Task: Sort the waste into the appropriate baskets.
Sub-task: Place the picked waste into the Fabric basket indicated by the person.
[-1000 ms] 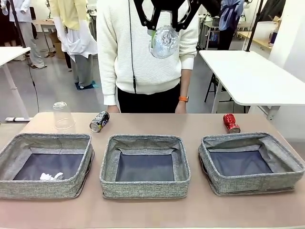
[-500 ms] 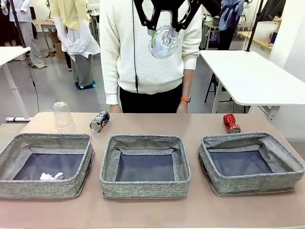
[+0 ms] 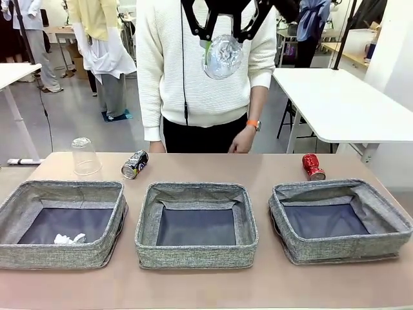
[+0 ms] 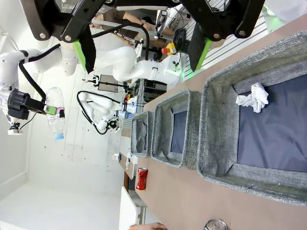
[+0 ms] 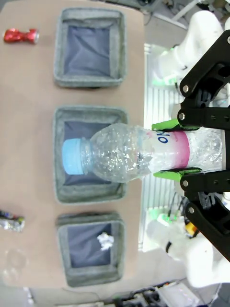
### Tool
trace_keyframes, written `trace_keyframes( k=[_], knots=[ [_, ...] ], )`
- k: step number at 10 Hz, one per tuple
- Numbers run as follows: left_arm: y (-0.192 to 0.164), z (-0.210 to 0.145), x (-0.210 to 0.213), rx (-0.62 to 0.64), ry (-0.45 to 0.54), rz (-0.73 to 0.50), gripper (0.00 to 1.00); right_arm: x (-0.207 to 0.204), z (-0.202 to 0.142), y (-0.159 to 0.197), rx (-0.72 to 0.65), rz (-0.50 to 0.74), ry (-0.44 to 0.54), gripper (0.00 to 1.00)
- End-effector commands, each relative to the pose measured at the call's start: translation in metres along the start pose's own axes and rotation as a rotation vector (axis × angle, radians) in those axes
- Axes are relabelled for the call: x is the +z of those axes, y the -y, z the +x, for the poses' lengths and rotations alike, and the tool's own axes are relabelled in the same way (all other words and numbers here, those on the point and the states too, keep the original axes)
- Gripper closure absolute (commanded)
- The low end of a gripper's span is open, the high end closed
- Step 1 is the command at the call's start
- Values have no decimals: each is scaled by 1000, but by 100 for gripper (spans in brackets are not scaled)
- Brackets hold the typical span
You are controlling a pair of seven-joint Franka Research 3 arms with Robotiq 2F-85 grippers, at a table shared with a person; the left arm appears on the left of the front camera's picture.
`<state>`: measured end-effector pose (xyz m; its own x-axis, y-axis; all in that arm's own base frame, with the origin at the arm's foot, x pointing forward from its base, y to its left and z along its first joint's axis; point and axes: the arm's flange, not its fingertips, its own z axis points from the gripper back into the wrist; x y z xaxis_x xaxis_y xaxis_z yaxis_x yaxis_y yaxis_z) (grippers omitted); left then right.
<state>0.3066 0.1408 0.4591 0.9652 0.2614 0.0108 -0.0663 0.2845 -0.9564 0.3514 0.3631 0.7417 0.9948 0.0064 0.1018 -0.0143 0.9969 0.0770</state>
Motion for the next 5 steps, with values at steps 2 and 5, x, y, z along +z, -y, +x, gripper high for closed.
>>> trace_keyframes(
  k=[2,5],
  knots=[
    [1,0,1,-17,3,-19,0,3,-2,2,-4,0,5,65],
    [1,0,1,-17,3,-19,0,3,-2,2,-4,0,5,65]
  ],
)
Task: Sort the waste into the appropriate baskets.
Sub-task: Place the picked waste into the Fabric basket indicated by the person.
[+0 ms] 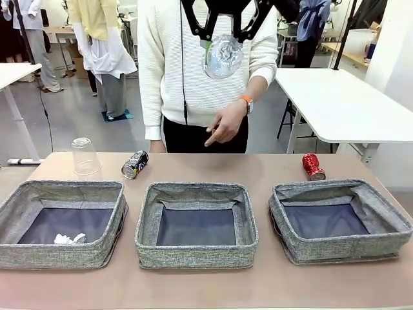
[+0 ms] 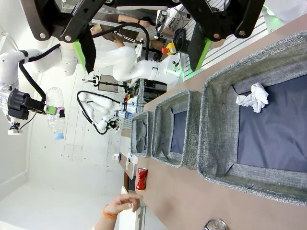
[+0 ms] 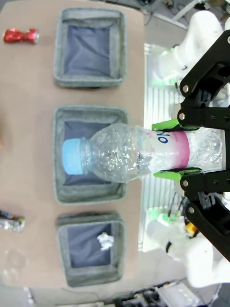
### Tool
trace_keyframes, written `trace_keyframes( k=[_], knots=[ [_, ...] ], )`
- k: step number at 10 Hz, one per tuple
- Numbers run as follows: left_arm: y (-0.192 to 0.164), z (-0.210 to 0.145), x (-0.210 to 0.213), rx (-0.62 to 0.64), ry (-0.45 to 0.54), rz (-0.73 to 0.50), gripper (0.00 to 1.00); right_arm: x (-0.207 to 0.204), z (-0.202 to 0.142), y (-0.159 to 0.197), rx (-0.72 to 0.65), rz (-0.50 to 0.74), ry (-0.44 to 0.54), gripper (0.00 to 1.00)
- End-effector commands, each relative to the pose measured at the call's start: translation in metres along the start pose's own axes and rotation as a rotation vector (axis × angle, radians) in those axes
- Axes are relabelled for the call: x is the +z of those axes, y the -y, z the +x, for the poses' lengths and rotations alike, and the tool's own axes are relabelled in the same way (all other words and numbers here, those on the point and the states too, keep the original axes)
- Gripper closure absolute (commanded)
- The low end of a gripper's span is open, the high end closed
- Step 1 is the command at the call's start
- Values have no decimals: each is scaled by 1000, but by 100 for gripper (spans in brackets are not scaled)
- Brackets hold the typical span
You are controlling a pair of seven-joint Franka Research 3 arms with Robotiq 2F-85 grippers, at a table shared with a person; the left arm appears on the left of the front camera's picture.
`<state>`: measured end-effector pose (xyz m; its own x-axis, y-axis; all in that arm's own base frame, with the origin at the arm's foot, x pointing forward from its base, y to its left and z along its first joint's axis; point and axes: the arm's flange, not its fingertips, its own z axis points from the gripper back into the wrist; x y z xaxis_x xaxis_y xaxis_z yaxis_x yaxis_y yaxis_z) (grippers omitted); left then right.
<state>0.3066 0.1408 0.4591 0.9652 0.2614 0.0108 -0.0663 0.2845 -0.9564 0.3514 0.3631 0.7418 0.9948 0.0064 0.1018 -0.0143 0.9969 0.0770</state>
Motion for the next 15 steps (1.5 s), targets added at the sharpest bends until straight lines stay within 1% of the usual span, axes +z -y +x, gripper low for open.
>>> trace_keyframes(
  k=[1,11,12,13,14,15],
  knots=[
    [1,0,1,-17,3,-19,0,3,-2,2,-4,0,5,65],
    [1,0,1,-17,3,-19,0,0,0,0,0,0,0,65],
    [1,0,1,-17,3,-19,0,-16,-4,-3,24,16,11,65],
    [1,0,1,-17,3,-19,0,-47,-10,-5,72,47,13,65],
    [1,0,1,-17,3,-19,0,-93,-17,-8,97,58,37,65],
    [1,0,1,-17,3,-19,0,-157,-23,-12,137,69,21,65]
  ],
)
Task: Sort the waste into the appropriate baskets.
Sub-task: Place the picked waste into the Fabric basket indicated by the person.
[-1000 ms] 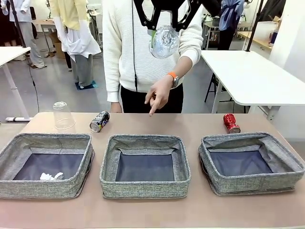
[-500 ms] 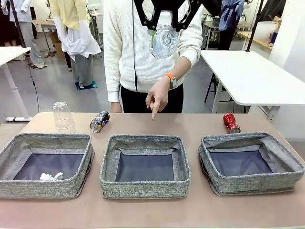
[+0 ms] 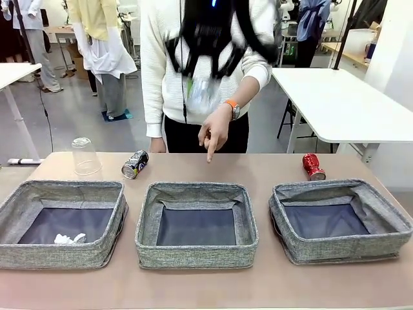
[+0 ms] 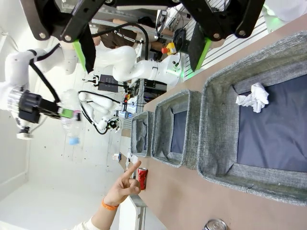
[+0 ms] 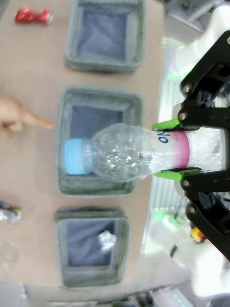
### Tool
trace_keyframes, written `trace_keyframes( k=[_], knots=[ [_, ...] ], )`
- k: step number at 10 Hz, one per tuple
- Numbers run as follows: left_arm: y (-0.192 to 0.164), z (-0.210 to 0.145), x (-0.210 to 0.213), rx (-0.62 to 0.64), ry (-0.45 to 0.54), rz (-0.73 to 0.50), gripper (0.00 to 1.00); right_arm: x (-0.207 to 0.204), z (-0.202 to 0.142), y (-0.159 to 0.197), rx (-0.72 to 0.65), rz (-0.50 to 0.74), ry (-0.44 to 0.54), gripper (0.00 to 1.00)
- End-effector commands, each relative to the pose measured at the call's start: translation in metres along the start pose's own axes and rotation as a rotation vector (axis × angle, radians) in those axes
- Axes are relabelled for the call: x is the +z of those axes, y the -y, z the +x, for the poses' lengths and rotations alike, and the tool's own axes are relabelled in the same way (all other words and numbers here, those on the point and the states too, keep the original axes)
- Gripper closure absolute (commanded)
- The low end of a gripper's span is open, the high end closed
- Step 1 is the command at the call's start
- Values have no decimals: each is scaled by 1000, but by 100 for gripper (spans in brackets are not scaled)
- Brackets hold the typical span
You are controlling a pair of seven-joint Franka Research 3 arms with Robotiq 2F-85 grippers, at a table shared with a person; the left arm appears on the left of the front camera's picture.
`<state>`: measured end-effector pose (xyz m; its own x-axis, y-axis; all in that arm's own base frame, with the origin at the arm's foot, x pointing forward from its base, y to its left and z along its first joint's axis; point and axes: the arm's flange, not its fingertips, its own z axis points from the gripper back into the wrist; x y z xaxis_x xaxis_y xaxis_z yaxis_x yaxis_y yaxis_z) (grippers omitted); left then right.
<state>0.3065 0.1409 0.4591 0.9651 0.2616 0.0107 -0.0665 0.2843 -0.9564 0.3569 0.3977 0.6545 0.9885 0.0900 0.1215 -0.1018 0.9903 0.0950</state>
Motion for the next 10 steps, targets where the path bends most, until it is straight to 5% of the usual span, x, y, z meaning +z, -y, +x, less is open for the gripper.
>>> trace_keyframes(
  k=[1,3,8,10],
  knots=[
    [1,0,1,-17,3,-18,0,-117,-29,19,79,-5,15,65],
    [1,0,1,-17,3,-18,0,-129,-34,33,161,18,-5,65],
    [1,0,1,-17,3,-18,0,-129,-27,43,117,92,-36,65],
    [1,0,1,-17,3,-18,0,-130,-26,44,105,87,-44,7]
  ],
)
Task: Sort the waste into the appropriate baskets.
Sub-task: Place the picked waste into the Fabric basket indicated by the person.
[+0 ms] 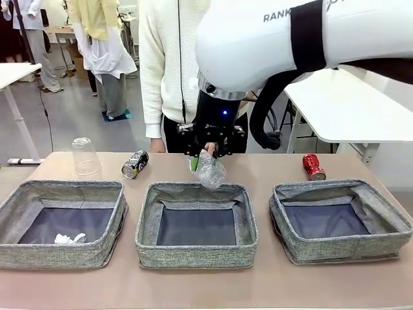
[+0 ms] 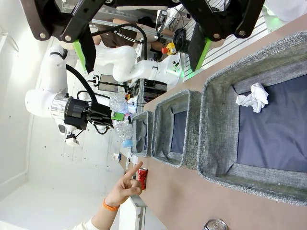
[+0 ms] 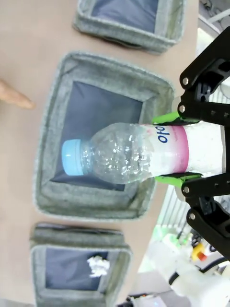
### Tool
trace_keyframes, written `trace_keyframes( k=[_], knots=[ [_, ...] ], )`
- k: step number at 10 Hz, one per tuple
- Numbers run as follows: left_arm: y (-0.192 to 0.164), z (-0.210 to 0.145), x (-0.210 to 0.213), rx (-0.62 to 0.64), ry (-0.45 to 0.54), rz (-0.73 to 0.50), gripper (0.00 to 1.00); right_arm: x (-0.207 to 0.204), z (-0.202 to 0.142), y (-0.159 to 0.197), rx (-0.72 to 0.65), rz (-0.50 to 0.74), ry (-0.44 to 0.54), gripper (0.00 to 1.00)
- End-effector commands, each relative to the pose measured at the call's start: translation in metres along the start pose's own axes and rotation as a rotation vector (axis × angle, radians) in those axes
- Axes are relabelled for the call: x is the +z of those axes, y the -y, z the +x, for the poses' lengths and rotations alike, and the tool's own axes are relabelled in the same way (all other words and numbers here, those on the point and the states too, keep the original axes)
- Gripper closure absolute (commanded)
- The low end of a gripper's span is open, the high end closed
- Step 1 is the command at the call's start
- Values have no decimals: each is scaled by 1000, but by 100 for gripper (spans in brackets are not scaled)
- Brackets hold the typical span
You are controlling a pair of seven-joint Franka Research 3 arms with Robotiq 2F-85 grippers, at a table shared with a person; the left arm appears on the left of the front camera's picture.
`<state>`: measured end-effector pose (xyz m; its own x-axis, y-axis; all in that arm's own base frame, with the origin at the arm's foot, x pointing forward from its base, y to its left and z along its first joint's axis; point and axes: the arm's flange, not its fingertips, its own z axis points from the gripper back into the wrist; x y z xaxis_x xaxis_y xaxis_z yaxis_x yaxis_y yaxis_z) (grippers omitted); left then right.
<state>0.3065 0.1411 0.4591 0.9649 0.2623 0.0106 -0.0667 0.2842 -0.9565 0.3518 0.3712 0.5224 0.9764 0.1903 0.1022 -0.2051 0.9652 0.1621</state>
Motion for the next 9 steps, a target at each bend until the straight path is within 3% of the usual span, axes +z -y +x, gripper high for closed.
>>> trace_keyframes(
  k=[1,7,9],
  knots=[
    [1,0,1,-17,2,-18,0,-2,-3,6,4,7,-9,0],
    [1,0,1,-17,2,-18,0,-3,-2,7,-16,32,-15,0],
    [1,0,1,-17,2,-18,0,3,2,13,-1,124,-78,0]
  ],
)
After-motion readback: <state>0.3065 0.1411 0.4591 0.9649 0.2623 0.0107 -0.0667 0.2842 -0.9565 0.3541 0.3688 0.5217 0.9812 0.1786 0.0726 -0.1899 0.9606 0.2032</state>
